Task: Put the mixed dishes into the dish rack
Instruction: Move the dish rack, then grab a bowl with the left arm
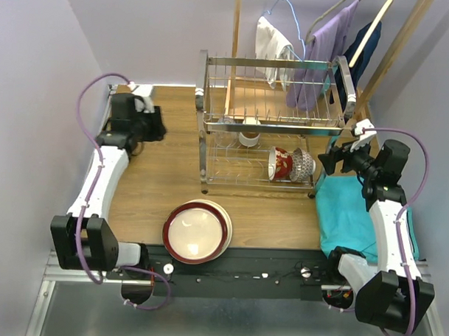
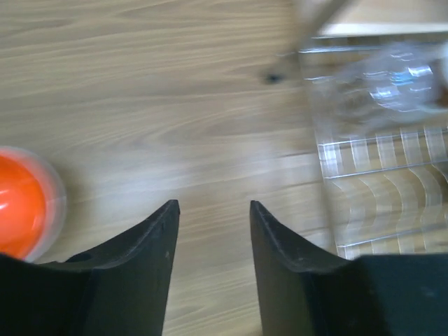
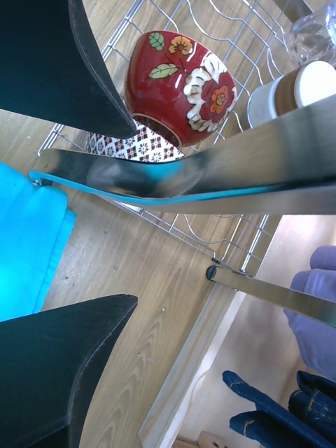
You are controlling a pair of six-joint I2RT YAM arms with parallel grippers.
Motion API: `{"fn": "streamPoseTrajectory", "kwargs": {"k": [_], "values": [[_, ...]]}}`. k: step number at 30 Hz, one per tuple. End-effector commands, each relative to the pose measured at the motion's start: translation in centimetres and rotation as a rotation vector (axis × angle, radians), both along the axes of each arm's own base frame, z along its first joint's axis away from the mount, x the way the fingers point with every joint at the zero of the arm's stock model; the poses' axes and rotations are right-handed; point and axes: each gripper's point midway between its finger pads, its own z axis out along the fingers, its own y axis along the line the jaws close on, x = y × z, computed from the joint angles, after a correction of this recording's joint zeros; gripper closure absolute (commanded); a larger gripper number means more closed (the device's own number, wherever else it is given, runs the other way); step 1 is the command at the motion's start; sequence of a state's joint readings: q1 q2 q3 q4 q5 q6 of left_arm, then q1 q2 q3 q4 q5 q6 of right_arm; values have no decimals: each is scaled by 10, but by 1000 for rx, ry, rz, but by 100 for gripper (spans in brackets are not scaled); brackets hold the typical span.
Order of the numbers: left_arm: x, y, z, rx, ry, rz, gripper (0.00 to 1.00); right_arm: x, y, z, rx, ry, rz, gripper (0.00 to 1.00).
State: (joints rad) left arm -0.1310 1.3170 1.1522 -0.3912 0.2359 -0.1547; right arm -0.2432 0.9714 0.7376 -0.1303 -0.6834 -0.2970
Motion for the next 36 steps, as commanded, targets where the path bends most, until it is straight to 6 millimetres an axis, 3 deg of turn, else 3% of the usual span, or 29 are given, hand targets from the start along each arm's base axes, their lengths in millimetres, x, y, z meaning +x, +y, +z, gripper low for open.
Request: {"fn": "streamPoseTrajectory", "kwargs": {"k": [1, 3, 4, 5, 7, 8, 11, 19, 36], "values": [[-3, 84, -22, 213, 101, 0, 43, -10, -2, -8, -24, 14, -22, 0], [3, 98, -28, 321, 146, -84, 44, -13, -3, -12, -19, 29, -28, 0], [9, 104, -55, 345, 243, -112, 46, -13, -3, -12, -18, 34, -34, 0], [12, 110, -48, 360, 285, -118, 51, -13, -4, -14, -15, 45, -43, 0], [20, 124, -69, 363, 381, -116, 51, -11, -6, -10, -8, 54, -60, 0], [26, 129, -61, 371, 377, -110, 51, -13, -6, -13, -5, 70, -61, 0], [34, 144, -64, 454, 397, -125, 51, -14, -8, -13, -15, 78, -71, 0], [28, 177, -69, 556, 497, -122, 53, -19, -12, -19, -22, 89, -100, 0], [24, 189, -123, 568, 636, -121, 54, -10, -15, -19, -48, 108, -87, 0]]}}
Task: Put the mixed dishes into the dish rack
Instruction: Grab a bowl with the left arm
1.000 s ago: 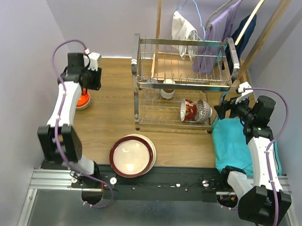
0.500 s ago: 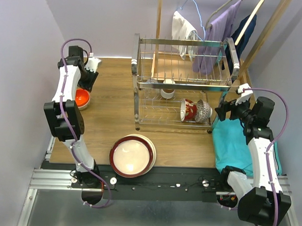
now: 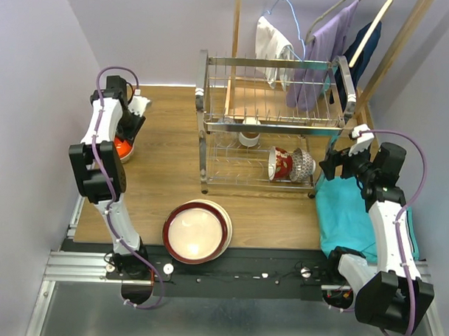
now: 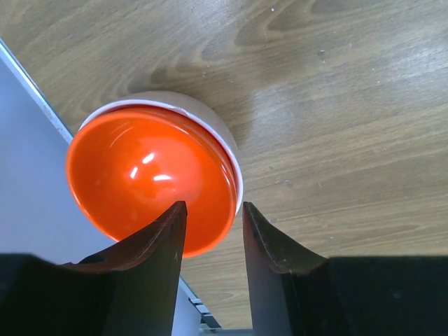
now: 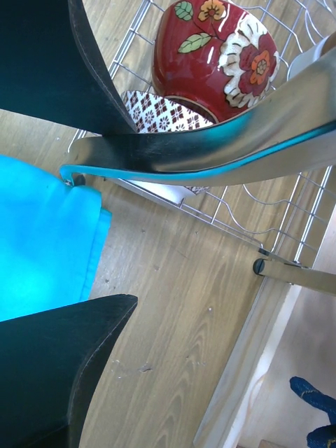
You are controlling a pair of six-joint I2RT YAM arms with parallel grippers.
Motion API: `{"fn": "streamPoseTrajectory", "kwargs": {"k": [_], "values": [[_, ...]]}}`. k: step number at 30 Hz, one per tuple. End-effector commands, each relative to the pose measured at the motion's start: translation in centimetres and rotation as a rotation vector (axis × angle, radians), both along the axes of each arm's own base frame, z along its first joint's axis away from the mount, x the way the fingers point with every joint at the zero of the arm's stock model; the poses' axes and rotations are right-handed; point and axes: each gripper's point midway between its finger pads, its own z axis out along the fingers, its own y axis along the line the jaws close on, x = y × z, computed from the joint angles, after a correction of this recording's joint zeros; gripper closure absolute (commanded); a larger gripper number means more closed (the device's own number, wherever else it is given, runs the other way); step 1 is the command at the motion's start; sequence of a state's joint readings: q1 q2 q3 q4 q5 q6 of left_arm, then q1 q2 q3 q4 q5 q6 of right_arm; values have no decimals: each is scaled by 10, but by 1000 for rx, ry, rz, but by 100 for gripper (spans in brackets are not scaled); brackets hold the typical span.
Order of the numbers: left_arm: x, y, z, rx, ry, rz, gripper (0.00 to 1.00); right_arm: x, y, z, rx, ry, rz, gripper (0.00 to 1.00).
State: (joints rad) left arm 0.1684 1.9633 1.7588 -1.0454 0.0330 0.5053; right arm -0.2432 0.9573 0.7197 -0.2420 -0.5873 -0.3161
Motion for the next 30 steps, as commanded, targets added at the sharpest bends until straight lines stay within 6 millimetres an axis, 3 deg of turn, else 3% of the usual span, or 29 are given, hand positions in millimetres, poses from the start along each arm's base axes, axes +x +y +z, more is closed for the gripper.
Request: {"fn": "streamPoseTrajectory", "kwargs": {"k": [1, 5, 11, 15, 20, 23, 30], "values": [[-4, 7, -18, 18, 53, 4, 55, 3, -3, 9, -23, -7, -4, 0], [-6, 7, -33, 11, 89, 3, 57, 4, -5, 8, -26, -3, -14, 0], [-6, 11, -38, 33, 102, 8, 62, 3, -6, 4, -24, 4, -23, 0], [-8, 9, -30, 17, 95, 19, 76, 4, -6, 2, -14, 8, -31, 0], [-14, 0, -13, -25, 68, 30, 77, 7, -6, -4, 2, 16, -33, 0], [-19, -1, -15, -29, 74, 39, 78, 12, -5, -7, 24, 19, -38, 0], [-24, -3, -21, -41, 90, 68, 70, 22, -5, -8, 44, 32, -36, 0]]}}
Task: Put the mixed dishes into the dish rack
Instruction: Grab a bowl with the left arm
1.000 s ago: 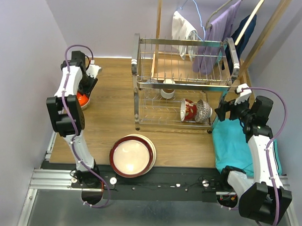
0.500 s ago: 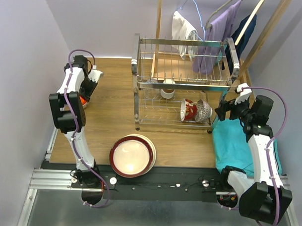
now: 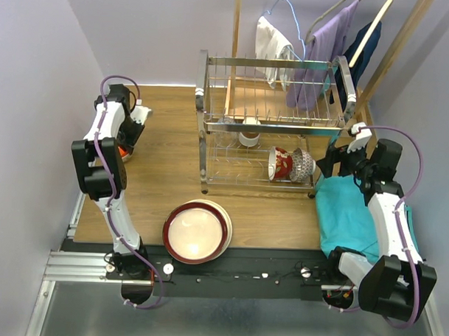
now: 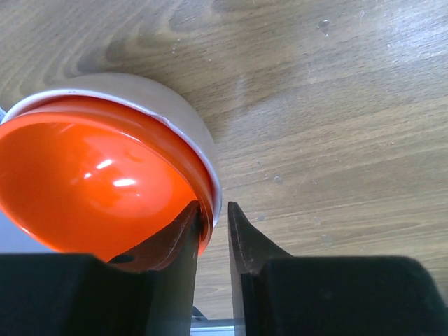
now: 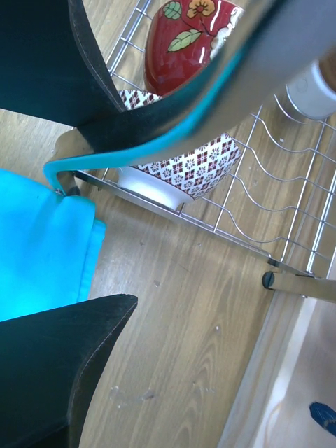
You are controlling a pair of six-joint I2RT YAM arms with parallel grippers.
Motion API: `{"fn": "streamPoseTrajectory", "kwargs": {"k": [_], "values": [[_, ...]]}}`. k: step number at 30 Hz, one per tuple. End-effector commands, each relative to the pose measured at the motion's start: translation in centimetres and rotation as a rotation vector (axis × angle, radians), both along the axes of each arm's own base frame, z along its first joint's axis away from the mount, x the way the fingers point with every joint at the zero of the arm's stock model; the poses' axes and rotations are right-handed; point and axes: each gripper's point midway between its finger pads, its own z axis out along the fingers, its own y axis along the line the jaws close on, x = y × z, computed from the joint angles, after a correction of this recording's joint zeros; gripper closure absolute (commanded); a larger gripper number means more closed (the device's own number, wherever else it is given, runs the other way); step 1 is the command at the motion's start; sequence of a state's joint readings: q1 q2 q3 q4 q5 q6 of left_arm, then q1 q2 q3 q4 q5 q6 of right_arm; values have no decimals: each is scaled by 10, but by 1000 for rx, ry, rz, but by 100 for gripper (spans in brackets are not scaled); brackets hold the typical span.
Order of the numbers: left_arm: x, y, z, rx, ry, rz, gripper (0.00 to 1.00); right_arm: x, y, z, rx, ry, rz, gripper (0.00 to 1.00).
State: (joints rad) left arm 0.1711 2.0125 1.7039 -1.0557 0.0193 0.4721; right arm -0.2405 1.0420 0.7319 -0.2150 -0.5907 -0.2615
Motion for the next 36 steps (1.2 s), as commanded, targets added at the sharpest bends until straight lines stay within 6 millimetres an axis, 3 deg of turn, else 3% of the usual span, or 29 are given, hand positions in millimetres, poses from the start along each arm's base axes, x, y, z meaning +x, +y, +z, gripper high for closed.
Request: {"fn": "streamPoseTrajectory", "kwargs": {"k": [1, 12, 18, 23, 25, 32, 36], "values": [[-6, -3, 14, -24, -26, 39, 70, 12, -6, 8, -18, -34, -20, 0], [-5, 2, 26, 6, -70, 81, 72, 4, -5, 2, -10, -29, -36, 0], [-3, 7, 35, 33, -94, 90, 91, 1, -4, 0, 1, -23, -43, 0], [-2, 11, 44, 45, -110, 91, 100, 2, -4, 1, 10, -21, -44, 0], [2, 12, 59, 54, -147, 88, 100, 2, -4, 1, 11, -19, -46, 0], [13, 6, 138, 60, -335, 60, 100, 1, -5, -3, 26, 2, -62, 0], [23, -30, 164, -68, -418, -1, 100, 1, -10, -4, 22, 18, -102, 0]]}}
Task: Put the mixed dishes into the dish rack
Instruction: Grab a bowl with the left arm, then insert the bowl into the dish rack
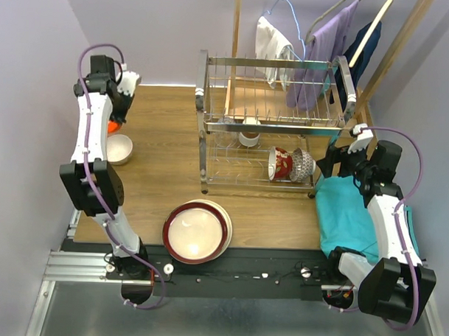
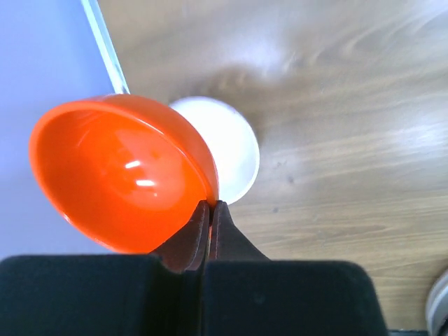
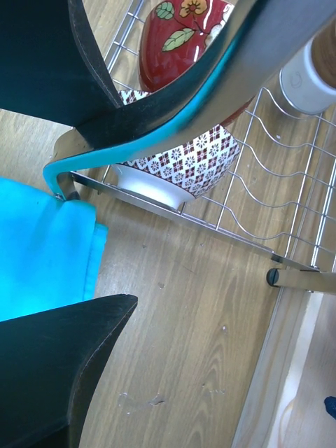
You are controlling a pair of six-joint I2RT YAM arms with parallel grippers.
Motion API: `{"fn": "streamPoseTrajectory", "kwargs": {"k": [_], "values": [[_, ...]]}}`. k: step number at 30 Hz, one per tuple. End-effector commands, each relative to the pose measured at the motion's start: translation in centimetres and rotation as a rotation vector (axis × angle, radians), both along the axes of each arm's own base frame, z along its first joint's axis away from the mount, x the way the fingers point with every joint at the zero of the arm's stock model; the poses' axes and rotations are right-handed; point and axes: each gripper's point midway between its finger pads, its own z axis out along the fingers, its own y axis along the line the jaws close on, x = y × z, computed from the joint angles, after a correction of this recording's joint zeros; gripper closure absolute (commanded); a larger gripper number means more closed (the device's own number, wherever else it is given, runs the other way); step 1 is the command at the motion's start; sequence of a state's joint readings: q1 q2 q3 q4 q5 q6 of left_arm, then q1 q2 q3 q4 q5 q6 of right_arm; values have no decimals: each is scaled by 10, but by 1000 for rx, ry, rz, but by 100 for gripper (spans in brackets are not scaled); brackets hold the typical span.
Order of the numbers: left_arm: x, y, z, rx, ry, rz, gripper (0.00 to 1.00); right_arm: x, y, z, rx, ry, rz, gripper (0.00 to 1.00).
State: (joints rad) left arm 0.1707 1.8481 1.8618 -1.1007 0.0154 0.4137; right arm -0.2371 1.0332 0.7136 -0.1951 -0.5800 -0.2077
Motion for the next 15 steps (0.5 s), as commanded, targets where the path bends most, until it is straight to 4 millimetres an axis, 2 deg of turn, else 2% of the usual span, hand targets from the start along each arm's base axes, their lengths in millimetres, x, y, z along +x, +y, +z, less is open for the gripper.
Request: {"fn": "streamPoseTrajectory", "kwargs": {"k": [1, 3, 4, 6, 7, 8, 9, 10, 11, 12, 13, 15], "values": [[6, -56, 58, -183, -163, -121, 100, 2, -13, -1, -19, 14, -81, 0], [9, -83, 59, -296, -181, -169, 100, -2, -17, -4, -32, 49, -101, 0], [9, -113, 63, -423, -188, -223, 100, -2, -19, 1, -53, 42, -99, 0], [15, -140, 63, -537, -216, -266, 100, -6, -25, -3, -74, 82, -124, 0], [16, -153, 65, -592, -224, -288, 100, -5, -27, 4, -88, 77, -131, 0], [13, -176, 72, -689, -222, -326, 100, -5, -29, 4, -95, 89, -137, 0], [22, -185, 79, -718, -270, -359, 100, -8, -33, 2, -108, 116, -152, 0], [22, -194, 74, -752, -262, -358, 100, -8, -35, 2, -120, 124, -158, 0], [19, -206, 79, -823, -256, -369, 100, -5, -38, 9, -130, 117, -168, 0], [27, -211, 86, -851, -302, -394, 100, -7, -41, 7, -141, 141, -177, 0], [27, -214, 79, -877, -294, -396, 100, -6, -43, 9, -162, 140, -172, 0], [25, -225, 90, -978, -310, -435, 100, -6, -49, 11, -194, 161, -177, 0]]}}
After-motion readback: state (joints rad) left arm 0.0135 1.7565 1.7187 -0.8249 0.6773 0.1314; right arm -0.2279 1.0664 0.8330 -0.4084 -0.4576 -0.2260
